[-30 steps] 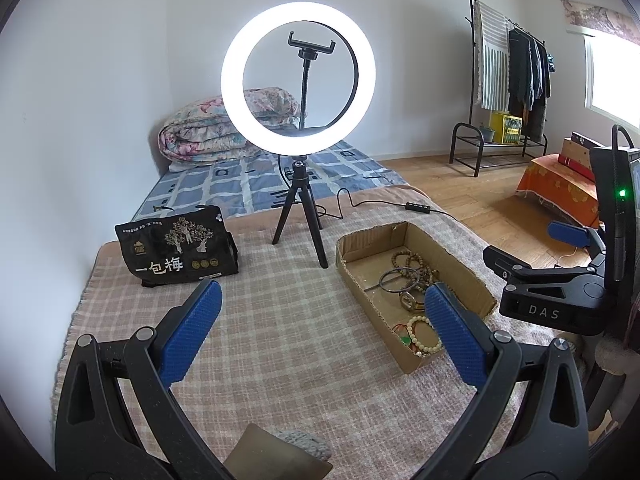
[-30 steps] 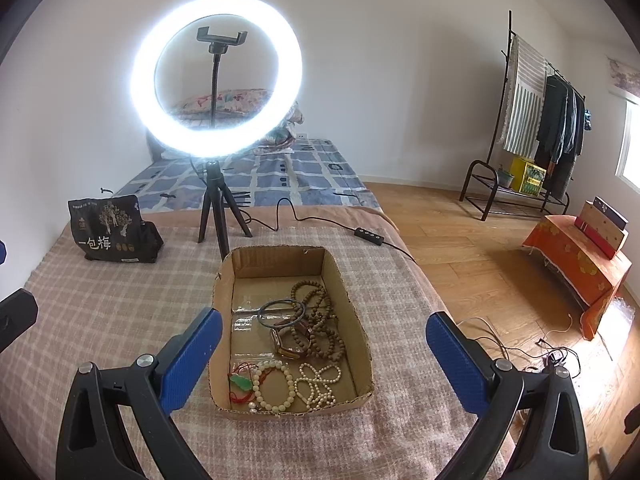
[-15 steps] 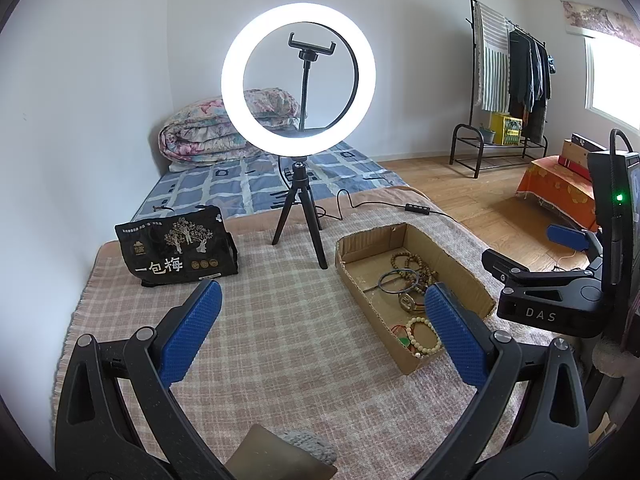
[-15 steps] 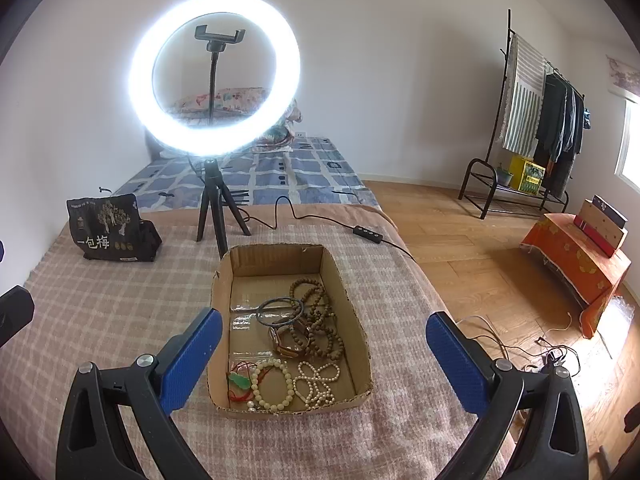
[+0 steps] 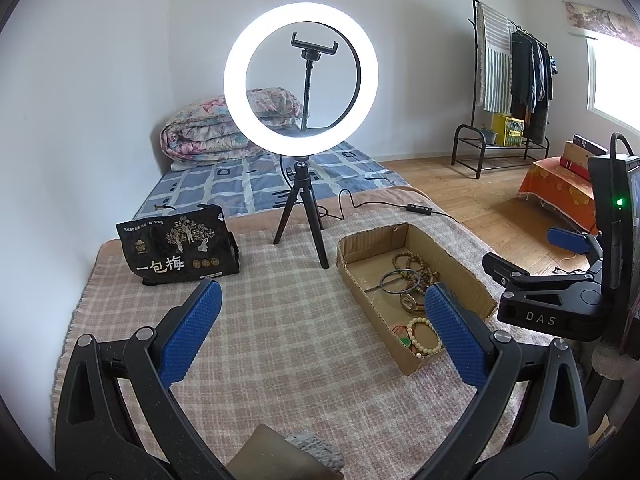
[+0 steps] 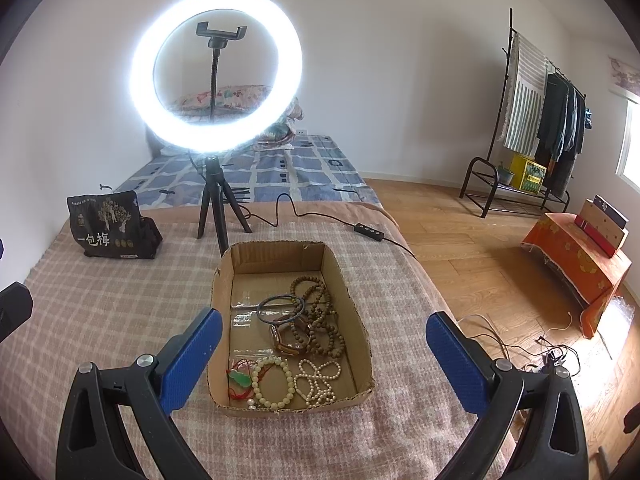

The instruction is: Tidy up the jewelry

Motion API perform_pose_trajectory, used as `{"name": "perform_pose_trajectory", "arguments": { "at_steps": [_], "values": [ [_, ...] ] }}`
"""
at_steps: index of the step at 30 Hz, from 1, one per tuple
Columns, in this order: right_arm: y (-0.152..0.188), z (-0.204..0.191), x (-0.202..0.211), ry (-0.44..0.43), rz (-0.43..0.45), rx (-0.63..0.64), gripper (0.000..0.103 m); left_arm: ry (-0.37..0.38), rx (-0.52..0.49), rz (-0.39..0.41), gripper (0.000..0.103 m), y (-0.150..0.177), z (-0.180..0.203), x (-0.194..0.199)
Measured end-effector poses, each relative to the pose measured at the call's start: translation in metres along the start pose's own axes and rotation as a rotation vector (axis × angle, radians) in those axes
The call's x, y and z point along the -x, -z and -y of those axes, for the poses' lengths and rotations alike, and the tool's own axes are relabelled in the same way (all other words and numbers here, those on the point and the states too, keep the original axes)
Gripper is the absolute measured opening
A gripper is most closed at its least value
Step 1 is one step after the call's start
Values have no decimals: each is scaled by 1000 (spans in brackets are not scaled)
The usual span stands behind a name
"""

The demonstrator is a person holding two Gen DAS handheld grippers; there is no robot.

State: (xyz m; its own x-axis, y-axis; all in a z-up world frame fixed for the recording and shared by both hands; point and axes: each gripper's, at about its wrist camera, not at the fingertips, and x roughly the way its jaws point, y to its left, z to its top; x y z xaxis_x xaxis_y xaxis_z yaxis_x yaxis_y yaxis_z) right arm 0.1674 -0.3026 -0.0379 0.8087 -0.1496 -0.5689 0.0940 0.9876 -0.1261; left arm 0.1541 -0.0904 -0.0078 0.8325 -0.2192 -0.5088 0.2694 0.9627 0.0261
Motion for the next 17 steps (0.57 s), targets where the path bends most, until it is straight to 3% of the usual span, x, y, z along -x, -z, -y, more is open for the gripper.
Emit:
{"name": "perform_pose_trajectory", "arguments": {
  "at_steps": [17],
  "values": [
    [2, -1, 0, 0, -2, 4, 103, -12, -8, 18, 103, -4, 4, 4]
  ]
}}
